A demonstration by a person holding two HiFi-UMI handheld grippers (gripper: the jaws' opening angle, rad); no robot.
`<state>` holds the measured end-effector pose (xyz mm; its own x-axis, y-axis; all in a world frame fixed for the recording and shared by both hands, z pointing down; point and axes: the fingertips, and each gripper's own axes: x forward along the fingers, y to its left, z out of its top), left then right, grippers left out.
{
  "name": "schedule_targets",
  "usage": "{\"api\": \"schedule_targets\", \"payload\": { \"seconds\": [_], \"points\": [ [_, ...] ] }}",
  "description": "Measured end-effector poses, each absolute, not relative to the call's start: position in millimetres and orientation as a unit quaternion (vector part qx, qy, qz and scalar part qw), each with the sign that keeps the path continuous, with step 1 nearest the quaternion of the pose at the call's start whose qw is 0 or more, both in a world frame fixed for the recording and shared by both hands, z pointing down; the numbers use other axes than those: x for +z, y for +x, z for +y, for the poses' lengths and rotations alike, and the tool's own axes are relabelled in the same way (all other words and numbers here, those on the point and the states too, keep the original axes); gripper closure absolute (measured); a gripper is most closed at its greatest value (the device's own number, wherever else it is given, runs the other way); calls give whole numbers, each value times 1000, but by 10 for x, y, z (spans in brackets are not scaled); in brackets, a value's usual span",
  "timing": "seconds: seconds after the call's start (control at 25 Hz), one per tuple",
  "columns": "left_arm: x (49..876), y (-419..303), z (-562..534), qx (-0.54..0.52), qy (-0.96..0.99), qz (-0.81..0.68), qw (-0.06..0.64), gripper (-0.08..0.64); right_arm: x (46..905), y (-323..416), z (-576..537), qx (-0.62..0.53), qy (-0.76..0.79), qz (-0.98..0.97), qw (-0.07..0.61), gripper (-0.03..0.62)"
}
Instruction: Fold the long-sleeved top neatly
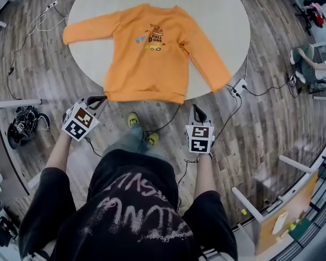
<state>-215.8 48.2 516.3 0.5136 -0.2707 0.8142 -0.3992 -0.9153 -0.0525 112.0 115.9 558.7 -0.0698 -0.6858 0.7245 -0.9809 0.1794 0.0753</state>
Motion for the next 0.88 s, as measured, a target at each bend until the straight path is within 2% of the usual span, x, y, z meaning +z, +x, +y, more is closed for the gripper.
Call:
{"api": "schedule_targets", "payload": {
  "seconds": [0.16, 0.32, 0.56, 0.88],
  "points": [
    [5157, -1833, 238, 434, 886, -149, 64, 548, 5569, 1010, 1023, 239, 613, -683, 318, 586],
    [5208, -1536, 88, 424, 898, -107, 57, 549, 5612, 1268, 1057, 267, 657, -637, 305, 583],
    [5252, -1154, 28, 418, 905, -67, 46, 549, 5815, 1816, 1376, 304, 698, -573, 303, 475],
    [5224, -673, -229, 440, 892, -96, 31, 548, 6457, 2304, 1241, 337, 695, -582, 256, 382]
  ]
}}
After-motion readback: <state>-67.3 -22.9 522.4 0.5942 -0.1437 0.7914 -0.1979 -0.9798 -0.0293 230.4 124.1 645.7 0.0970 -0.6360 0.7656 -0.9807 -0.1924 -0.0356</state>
